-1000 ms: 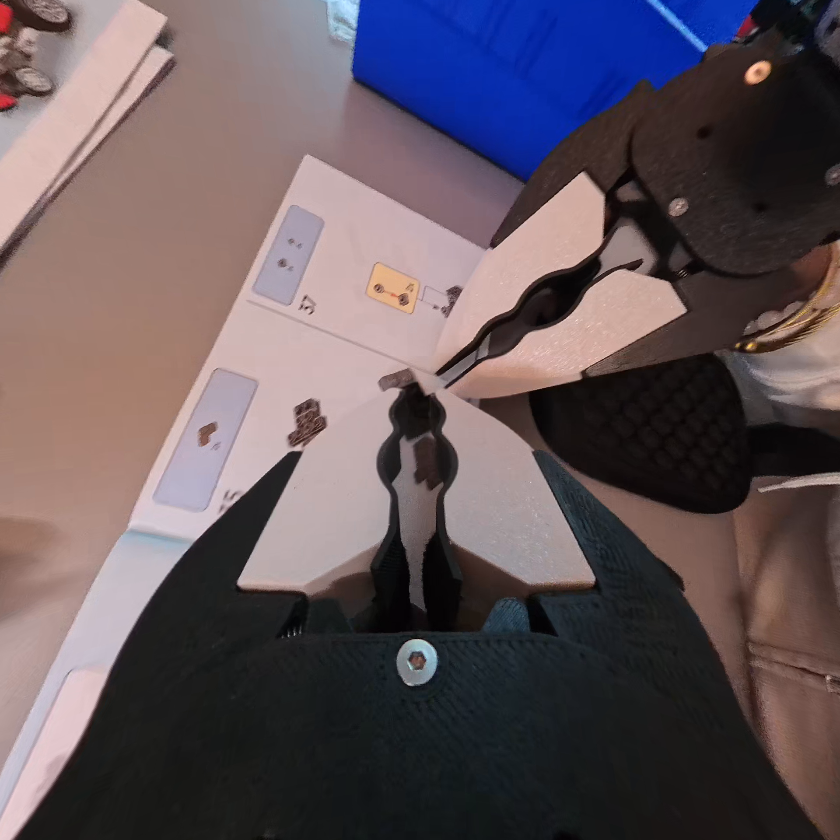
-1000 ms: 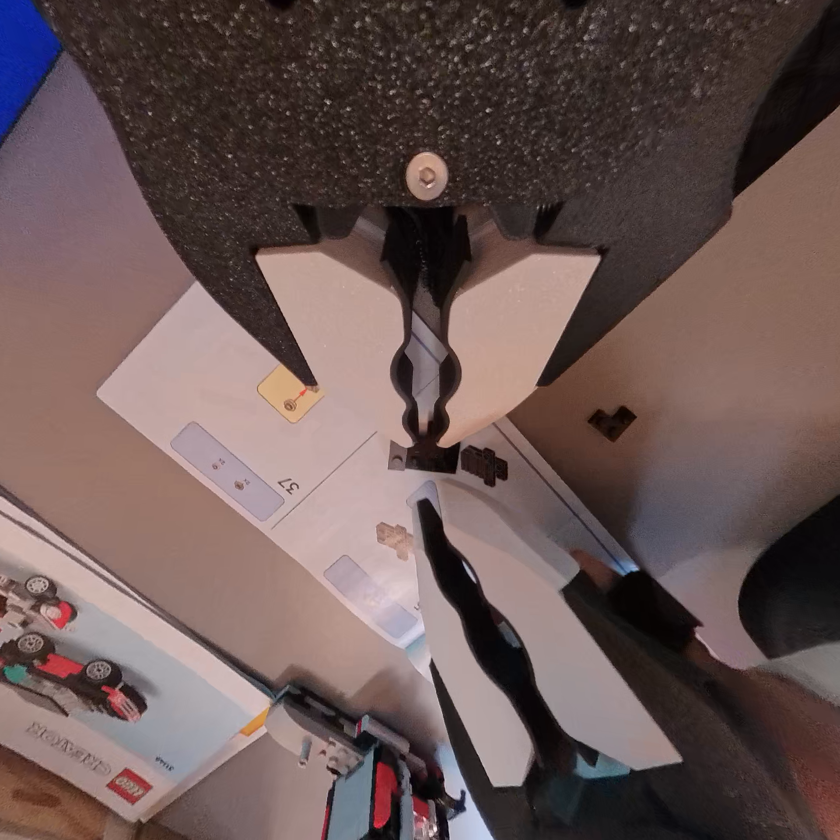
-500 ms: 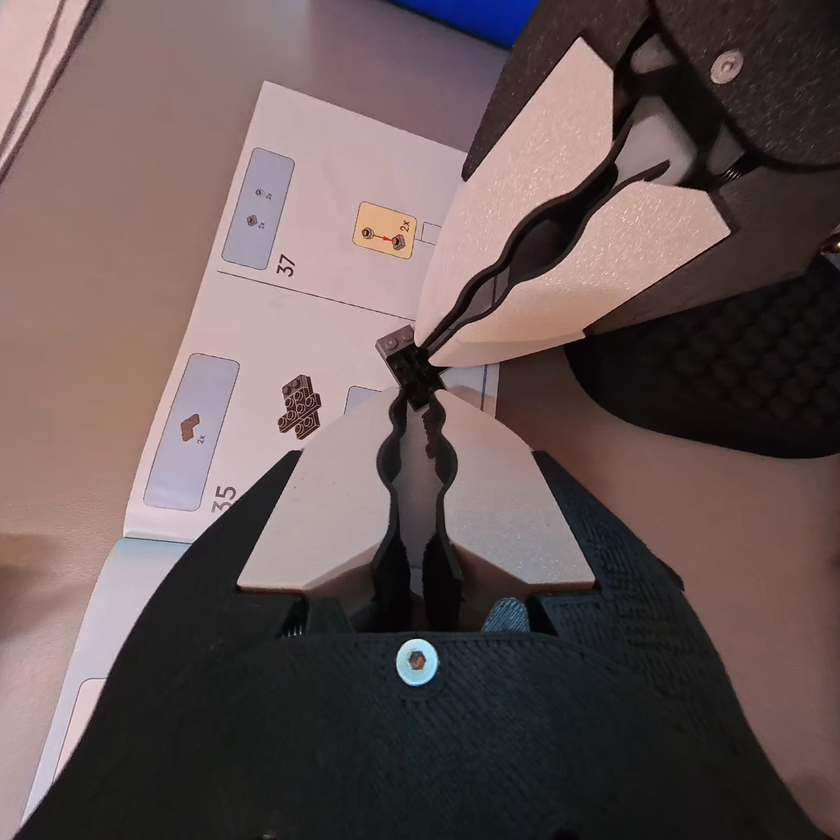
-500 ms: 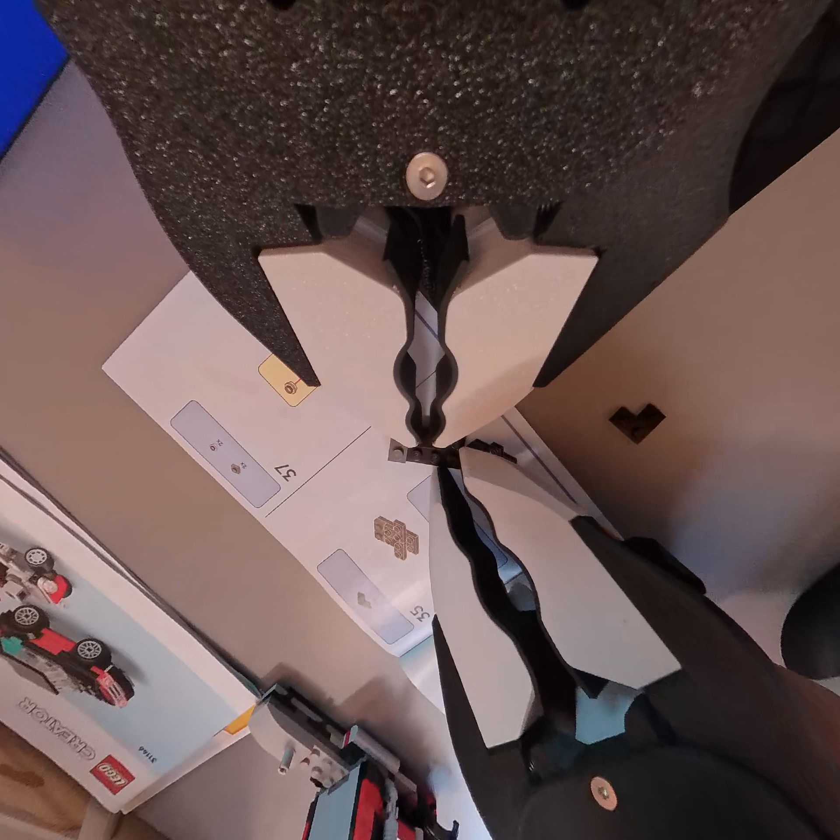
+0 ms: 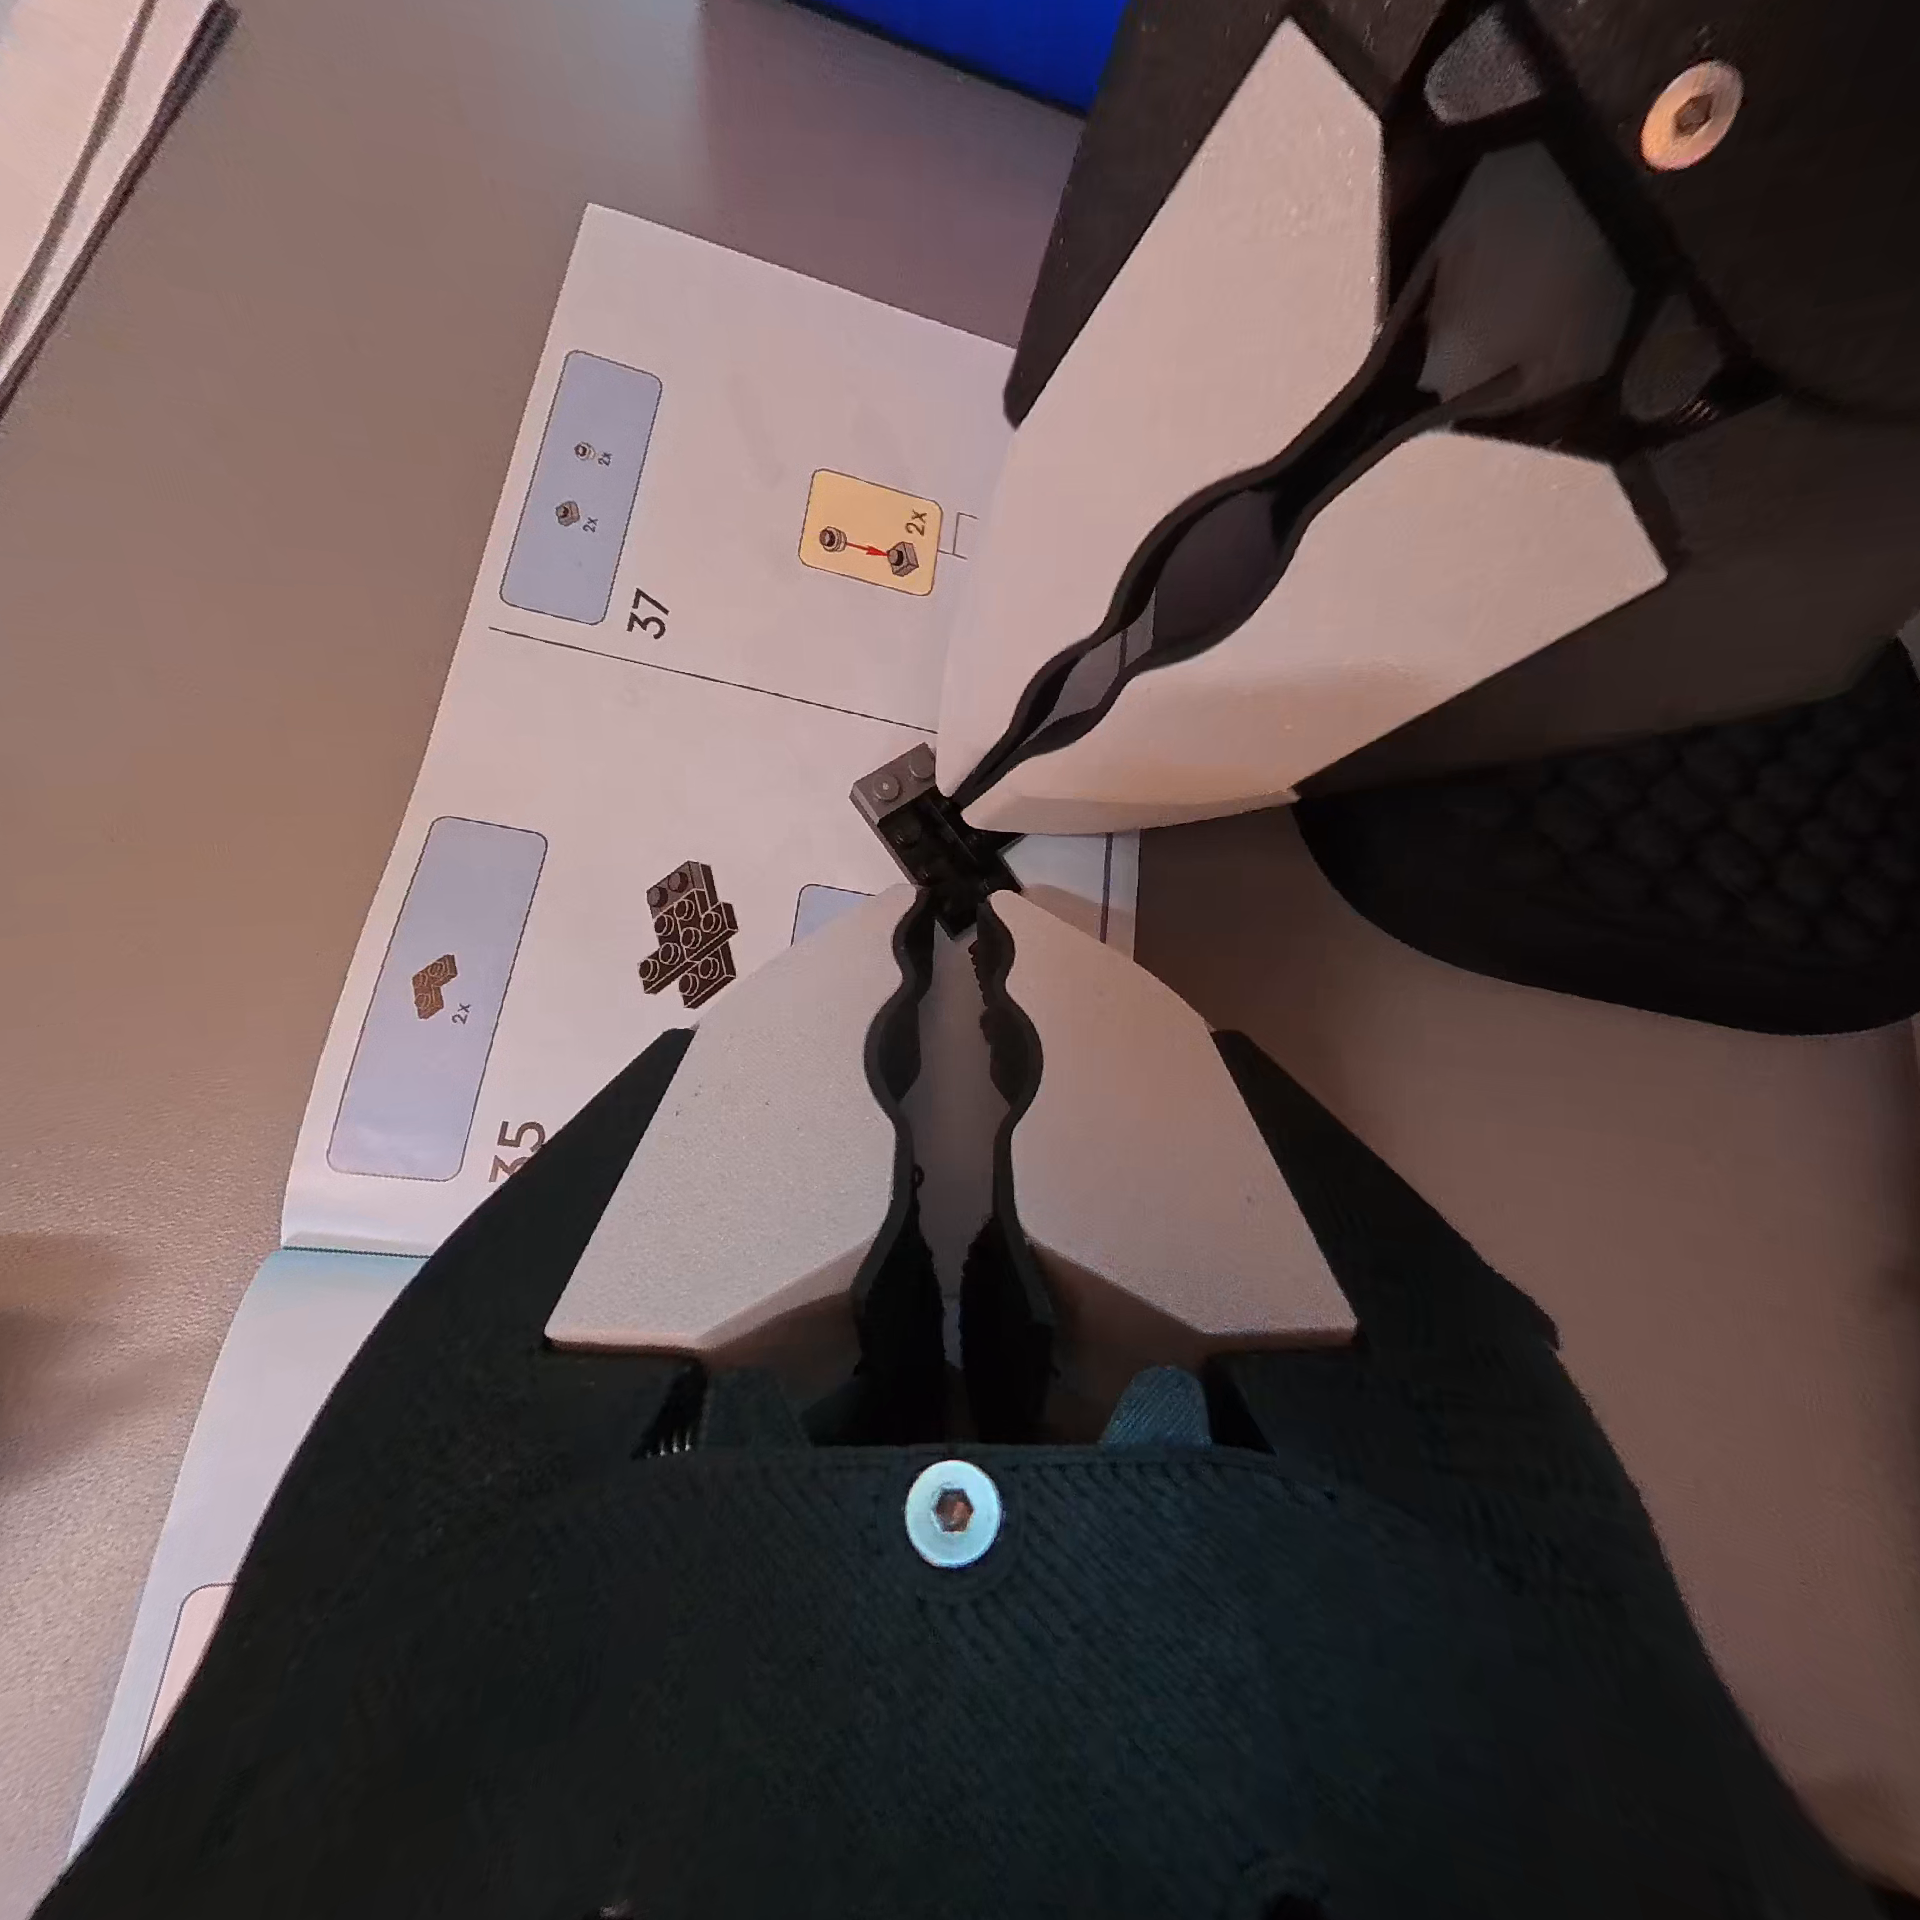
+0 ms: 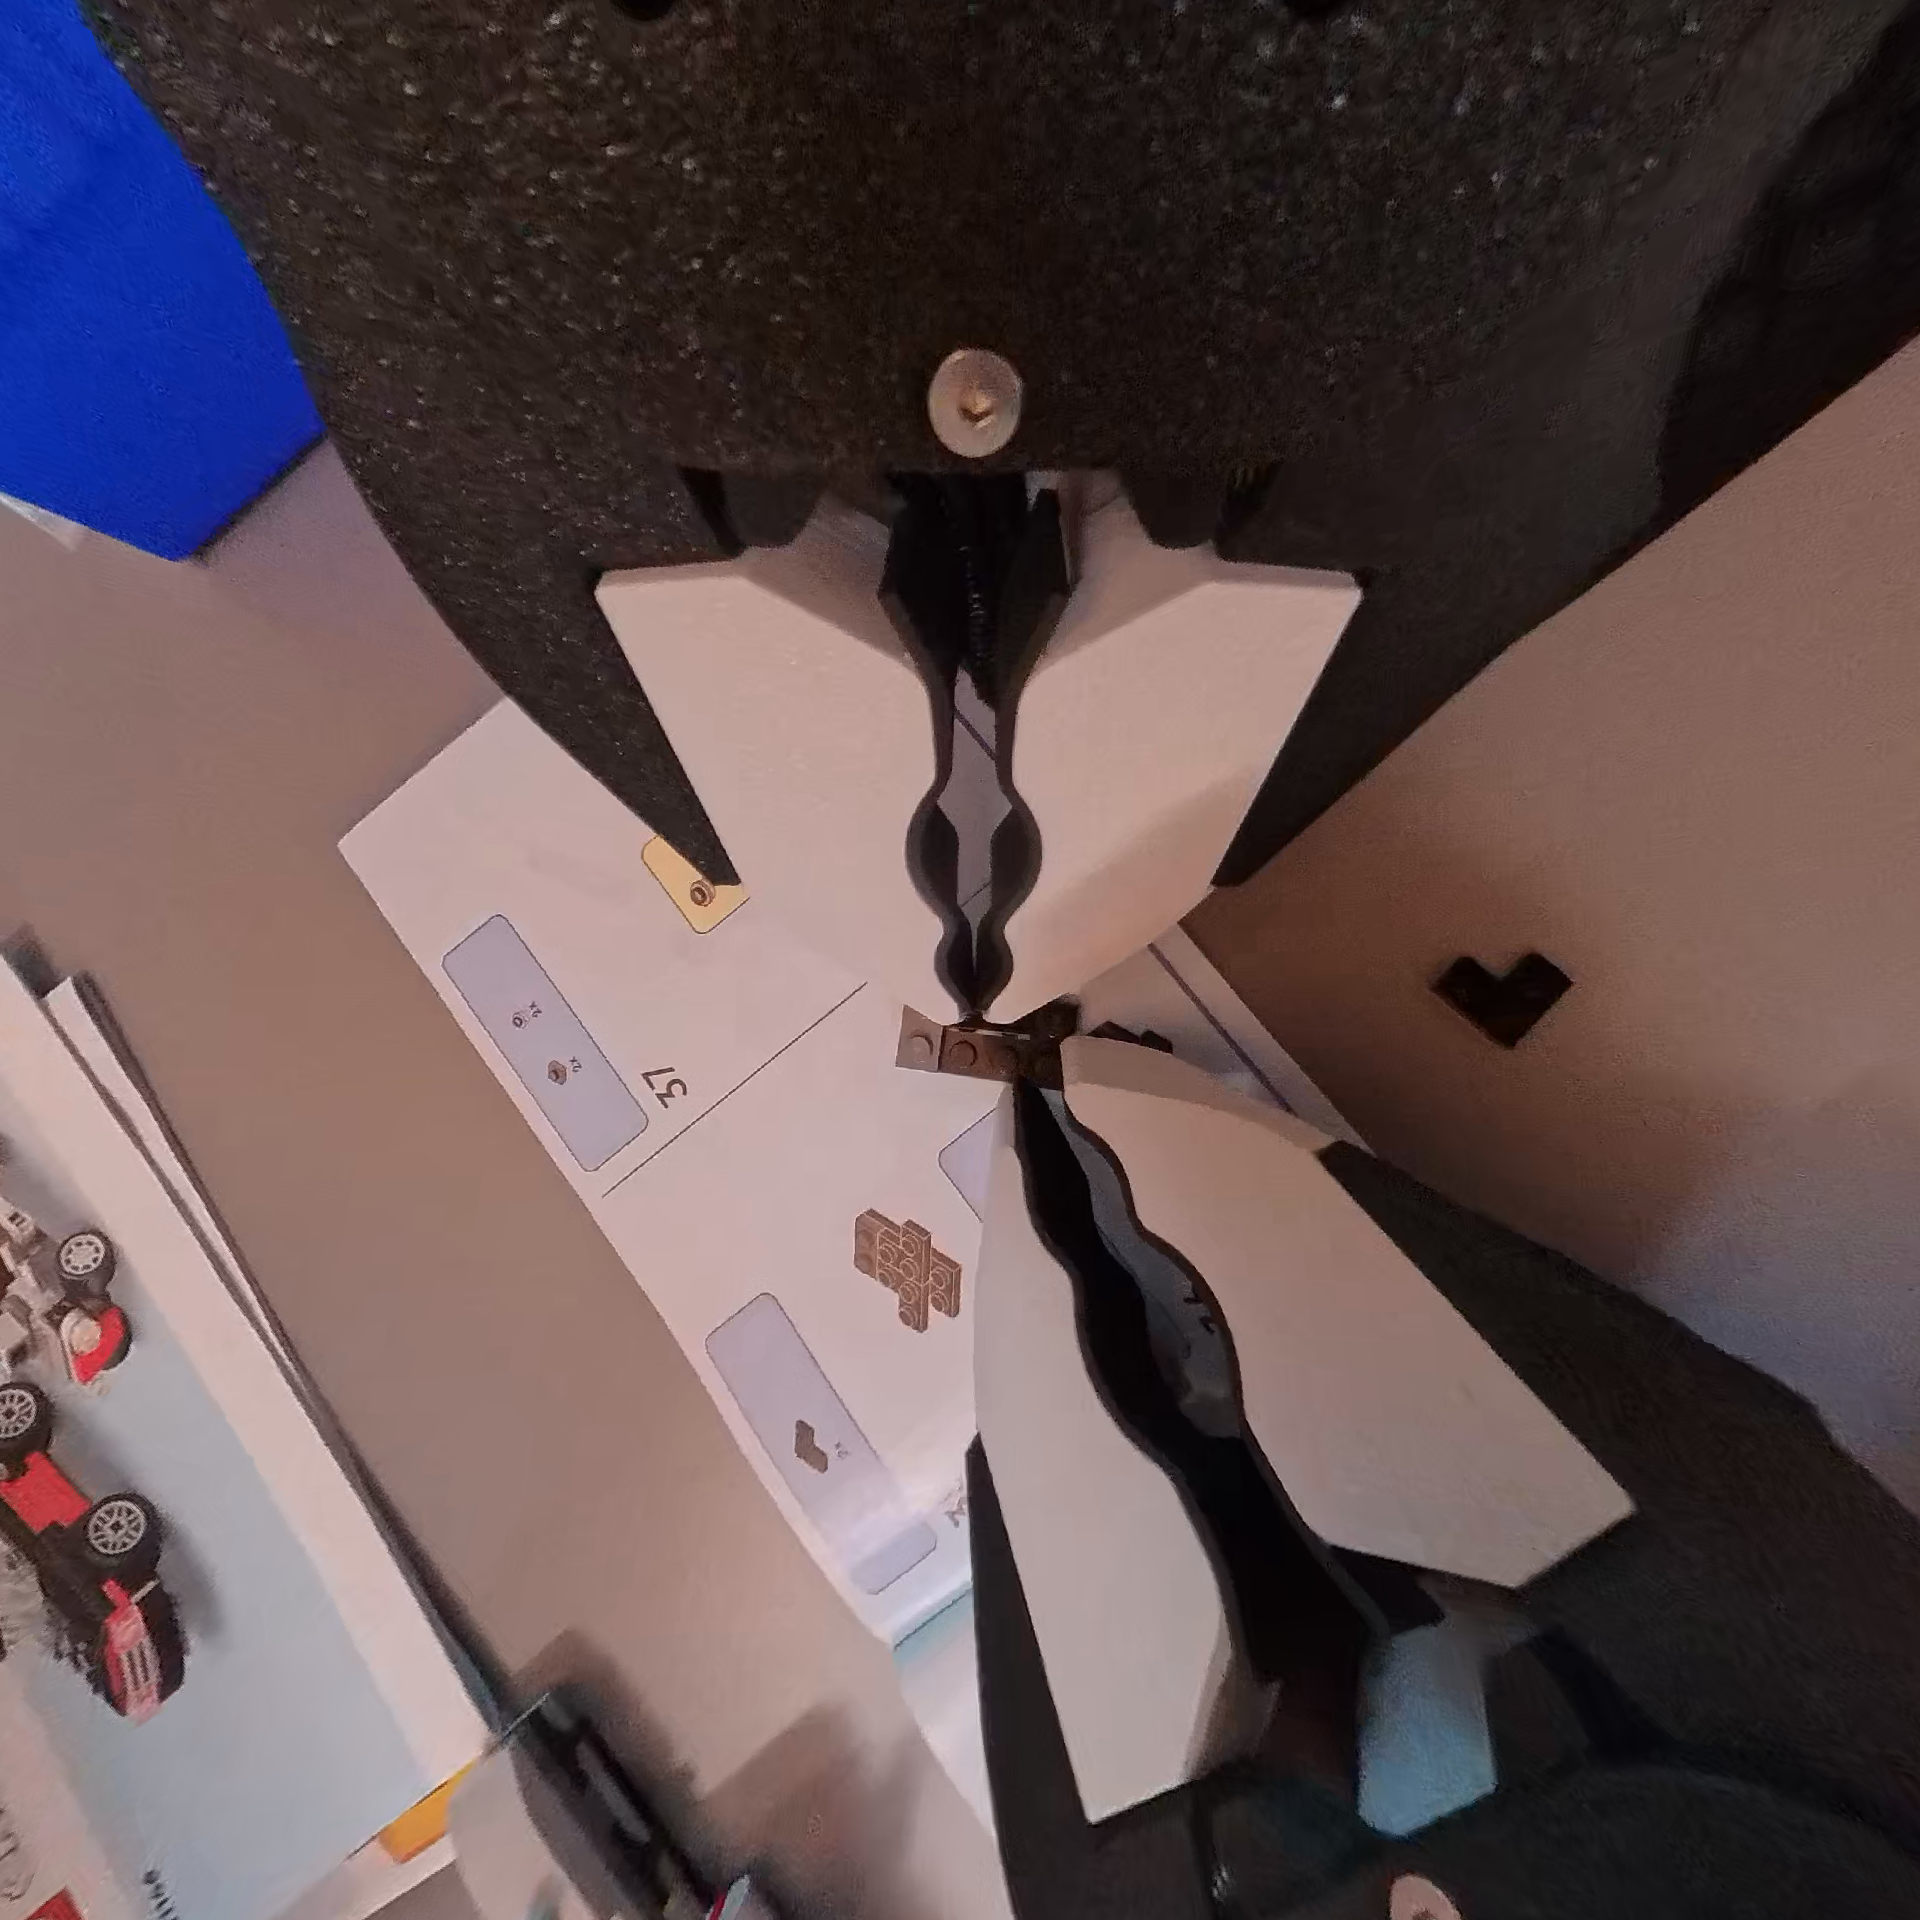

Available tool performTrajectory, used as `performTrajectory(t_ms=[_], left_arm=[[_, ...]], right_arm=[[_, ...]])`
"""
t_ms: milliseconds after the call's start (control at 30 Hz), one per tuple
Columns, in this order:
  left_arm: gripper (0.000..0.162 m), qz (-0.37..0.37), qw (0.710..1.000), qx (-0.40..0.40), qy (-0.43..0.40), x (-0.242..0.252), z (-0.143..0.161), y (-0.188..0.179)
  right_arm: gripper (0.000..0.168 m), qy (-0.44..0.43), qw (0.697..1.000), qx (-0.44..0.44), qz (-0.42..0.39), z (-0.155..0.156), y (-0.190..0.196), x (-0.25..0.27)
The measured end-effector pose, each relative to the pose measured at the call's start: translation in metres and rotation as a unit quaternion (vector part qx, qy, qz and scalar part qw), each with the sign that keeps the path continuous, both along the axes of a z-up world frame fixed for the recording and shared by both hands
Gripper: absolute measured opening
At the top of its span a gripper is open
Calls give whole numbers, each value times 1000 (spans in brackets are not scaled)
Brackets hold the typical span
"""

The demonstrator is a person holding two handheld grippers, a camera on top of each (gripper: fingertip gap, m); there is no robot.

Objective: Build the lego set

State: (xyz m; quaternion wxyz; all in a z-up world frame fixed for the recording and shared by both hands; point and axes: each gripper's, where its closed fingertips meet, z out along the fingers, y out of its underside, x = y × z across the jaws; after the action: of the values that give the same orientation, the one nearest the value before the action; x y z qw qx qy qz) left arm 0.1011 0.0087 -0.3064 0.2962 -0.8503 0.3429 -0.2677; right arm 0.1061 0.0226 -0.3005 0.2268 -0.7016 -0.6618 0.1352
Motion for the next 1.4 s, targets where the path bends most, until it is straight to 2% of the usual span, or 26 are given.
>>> performTrajectory(t_ms=[167, 300, 400, 467, 667, 900, 1000, 1067, 1133, 1400], left_arm=[[8, -4, 1000, 4, 4, 0, 0, 0], [8, -2, 1000, 7, -1, -1, 0, 0], [7, -1, 1000, 6, -2, -1, 0, 0], [7, -2, 1000, 6, -2, -1, 0, 0], [6, -1, 1000, 3, -4, -1, 0, 0], [6, -2, 1000, -1, -10, 0, 0, 0], [6, -4, 1000, -2, -12, 1, 0, 0], [6, -4, 1000, -3, -13, 1, 0, 0], [6, -3, 1000, -4, -14, 1, 0, 0], [6, -3, 1000, -5, -16, 1, 0, 0]], right_arm=[[0, -70, 997, 11, 3, -1, 1, 1], [0, -61, 998, 13, 21, -1, 2, 0], [1, 47, 998, 15, 44, 10, 8, -7], [5, 137, 986, 16, 97, 20, 7, -8], [2, 219, 968, -54, 106, 22, -4, -8], [0, 194, 975, -52, 94, 1, -7, -11], [0, 202, 974, -38, 92, 3, -5, -11], [0, 241, 967, -35, 76, 18, 0, -11], [0, 237, 969, -38, 58, 22, 5, -6], [0, 207, 976, -37, 63, 4, -1, -4]])
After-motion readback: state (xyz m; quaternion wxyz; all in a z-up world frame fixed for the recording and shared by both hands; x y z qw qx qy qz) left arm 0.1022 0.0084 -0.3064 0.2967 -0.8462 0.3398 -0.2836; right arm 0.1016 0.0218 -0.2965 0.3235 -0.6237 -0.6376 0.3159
